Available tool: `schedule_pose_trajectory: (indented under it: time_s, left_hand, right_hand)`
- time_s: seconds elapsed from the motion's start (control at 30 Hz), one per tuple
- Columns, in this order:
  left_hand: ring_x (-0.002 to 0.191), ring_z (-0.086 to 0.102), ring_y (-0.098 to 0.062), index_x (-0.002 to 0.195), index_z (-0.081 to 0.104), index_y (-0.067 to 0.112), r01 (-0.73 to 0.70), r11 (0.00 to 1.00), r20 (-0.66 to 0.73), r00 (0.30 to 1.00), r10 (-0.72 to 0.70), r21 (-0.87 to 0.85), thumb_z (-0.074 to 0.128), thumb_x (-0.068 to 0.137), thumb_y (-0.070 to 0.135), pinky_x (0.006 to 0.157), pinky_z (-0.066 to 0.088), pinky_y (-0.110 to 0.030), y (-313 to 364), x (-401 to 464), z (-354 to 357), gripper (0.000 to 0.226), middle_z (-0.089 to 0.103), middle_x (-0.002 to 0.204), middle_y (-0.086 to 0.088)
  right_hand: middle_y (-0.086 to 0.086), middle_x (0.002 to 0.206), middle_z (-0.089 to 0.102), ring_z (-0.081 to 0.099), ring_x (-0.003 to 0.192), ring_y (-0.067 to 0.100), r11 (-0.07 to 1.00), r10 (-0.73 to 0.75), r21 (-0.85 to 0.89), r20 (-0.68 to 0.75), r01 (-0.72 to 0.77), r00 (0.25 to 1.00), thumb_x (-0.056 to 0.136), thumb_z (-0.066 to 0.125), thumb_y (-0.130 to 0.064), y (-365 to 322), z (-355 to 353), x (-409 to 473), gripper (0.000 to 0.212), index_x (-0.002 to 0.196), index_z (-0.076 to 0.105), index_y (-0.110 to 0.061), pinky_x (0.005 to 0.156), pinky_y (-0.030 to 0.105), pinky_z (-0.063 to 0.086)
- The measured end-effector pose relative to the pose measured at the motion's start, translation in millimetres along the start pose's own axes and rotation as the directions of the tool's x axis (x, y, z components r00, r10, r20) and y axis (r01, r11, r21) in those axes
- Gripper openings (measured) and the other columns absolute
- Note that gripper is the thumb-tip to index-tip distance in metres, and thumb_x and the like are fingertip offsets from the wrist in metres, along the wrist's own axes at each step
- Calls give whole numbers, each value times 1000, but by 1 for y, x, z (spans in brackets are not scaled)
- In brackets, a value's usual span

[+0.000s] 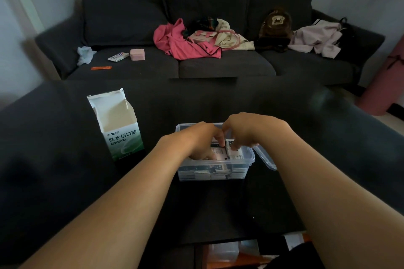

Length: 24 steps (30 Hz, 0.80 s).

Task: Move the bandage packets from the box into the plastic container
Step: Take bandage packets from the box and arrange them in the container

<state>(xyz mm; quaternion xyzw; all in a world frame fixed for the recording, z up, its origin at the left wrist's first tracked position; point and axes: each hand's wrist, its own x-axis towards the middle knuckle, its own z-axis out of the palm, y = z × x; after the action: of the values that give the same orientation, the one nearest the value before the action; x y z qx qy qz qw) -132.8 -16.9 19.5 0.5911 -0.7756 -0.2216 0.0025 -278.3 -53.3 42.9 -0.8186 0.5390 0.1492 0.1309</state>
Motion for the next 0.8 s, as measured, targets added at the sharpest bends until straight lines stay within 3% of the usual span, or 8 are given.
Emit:
schedule_pose_trajectory:
  time_s: [0.13, 0.23, 0.3, 0.47, 0.63, 0.8]
  left_hand:
    - [129, 55, -19, 125, 64, 34, -40, 999, -85, 996, 38, -26, 74, 90, 18, 104, 46, -36, -5, -2, -4, 39, 55, 142, 3]
    - [114, 62, -13, 116, 71, 33, -51, 995, -227, 973, 30, -83, 76, 88, 13, 99, 53, -37, -11, -6, -9, 35, 65, 125, 6]
    - [104, 63, -10, 115, 72, 31, -42, 996, -264, 964, 21, -76, 77, 87, 13, 93, 55, -34, -13, -10, -12, 34, 66, 119, 8]
    - [91, 54, -9, 127, 66, 28, -1, 1000, -181, 983, 1, -2, 83, 82, 19, 80, 46, -26, -18, -19, -12, 48, 53, 95, 18]
    - [111, 62, -18, 133, 62, 27, 49, 997, -119, 992, -42, 56, 89, 74, 18, 91, 54, -33, -21, -19, -12, 65, 64, 123, 4]
    - [105, 64, -20, 130, 61, 32, 64, 995, -73, 996, -58, 72, 86, 76, 14, 88, 59, -39, -22, -13, -7, 61, 63, 121, 2]
  right_hand:
    - [-3, 115, 67, 63, 110, 20, 994, -57, 85, -147, 70, 987, 81, 80, -19, -3, -6, -1, 38, 115, 64, -28, 99, 44, 51]
    - [-3, 105, 68, 66, 100, 19, 990, -73, 109, -177, 94, 981, 74, 86, -20, -10, -2, 0, 37, 105, 66, -25, 94, 42, 55]
    - [-2, 106, 67, 66, 98, 20, 988, -77, 119, -173, 99, 982, 70, 89, -20, -13, 1, 0, 45, 109, 65, -22, 93, 42, 56]
    - [0, 126, 62, 64, 107, 23, 993, -76, 84, -31, 78, 997, 72, 88, -16, -21, 7, 2, 74, 136, 54, -24, 95, 43, 55]
    - [3, 124, 63, 63, 108, 25, 997, -56, 49, -11, 56, 998, 73, 86, -14, -26, 10, 8, 72, 137, 54, -21, 97, 44, 53]
    - [4, 121, 63, 63, 102, 23, 998, -39, 45, 29, 38, 999, 78, 82, -12, -27, 12, 10, 62, 133, 56, -20, 96, 43, 54]
